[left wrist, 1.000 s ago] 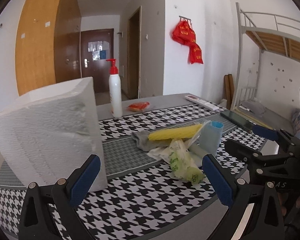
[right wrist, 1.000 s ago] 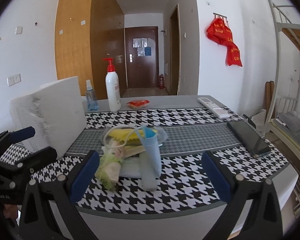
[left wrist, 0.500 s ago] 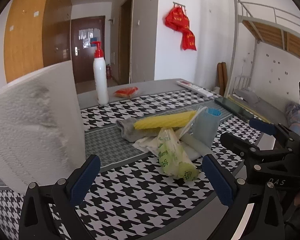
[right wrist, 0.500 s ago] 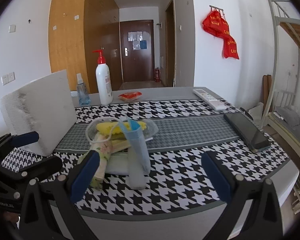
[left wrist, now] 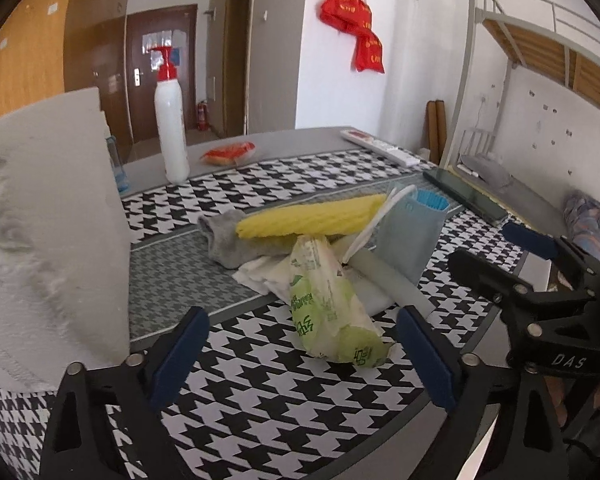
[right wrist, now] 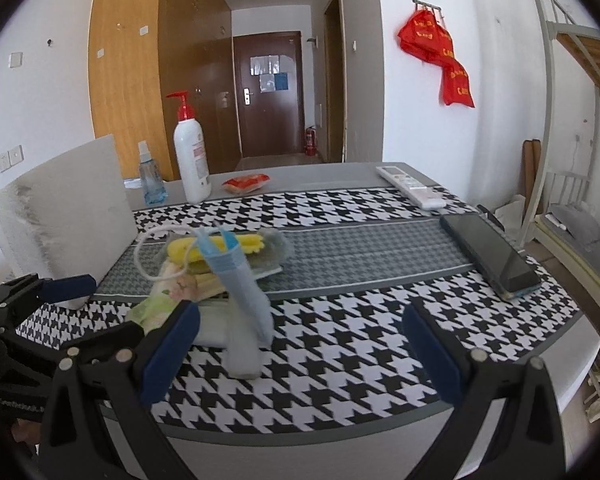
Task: Organize soft objects
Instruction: 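Move the left gripper toward the green-printed tissue bag and close on it, then lift the tissue bag with the left gripper while the right gripper grasps the blue mask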
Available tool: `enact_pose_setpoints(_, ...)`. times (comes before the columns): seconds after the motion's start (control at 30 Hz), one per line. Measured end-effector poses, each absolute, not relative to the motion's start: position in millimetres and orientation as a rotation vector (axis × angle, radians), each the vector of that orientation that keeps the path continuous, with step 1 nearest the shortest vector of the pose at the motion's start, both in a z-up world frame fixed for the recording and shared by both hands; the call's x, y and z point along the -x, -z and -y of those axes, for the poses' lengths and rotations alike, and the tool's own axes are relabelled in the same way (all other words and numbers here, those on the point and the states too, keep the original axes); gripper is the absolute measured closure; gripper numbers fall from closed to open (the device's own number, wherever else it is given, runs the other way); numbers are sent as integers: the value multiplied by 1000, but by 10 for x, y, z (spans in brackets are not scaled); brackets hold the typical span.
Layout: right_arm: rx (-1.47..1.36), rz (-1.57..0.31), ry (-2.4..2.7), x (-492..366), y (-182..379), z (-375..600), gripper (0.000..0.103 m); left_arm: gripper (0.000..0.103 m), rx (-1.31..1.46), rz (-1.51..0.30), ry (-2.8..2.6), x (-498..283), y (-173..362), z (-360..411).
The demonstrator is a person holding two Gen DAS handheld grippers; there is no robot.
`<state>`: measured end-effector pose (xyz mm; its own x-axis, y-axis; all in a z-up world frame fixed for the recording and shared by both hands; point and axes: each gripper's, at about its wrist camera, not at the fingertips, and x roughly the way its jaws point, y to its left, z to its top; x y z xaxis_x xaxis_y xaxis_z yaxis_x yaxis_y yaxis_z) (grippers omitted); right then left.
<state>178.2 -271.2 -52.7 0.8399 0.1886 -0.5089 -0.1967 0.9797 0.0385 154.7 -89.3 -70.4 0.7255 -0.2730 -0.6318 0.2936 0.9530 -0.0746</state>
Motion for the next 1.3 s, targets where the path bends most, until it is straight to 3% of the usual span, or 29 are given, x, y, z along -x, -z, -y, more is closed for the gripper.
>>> enact_pose_setpoints(0.53,6,-554,-194,-1825,592,2826,1,29,-42,-779,284,-1761,854,1025)
enact_pose_setpoints(0.67,9,-554,-199,-1825,595,2826,1,40,-37,-808,282,-1826,893,1037)
enact_pose_setpoints(0.77,12,-555,-201,-1828,599,2803,1,43,-23,-821,294,-1839,900,1029)
enact_pose_setpoints(0.97,21,-562,-220,-1852,608,2720,1,62,-31,-819,300,-1839,899,1037)
enact_pose_setpoints(1.13,27,-569,-234,-1877,608,2646,1,68,-32,-805,311,-1821,879,1013)
enact_pose_setpoints(1.3,47,-581,-238,-1915,620,2577,13,68,-27,-788,332,-1752,837,968)
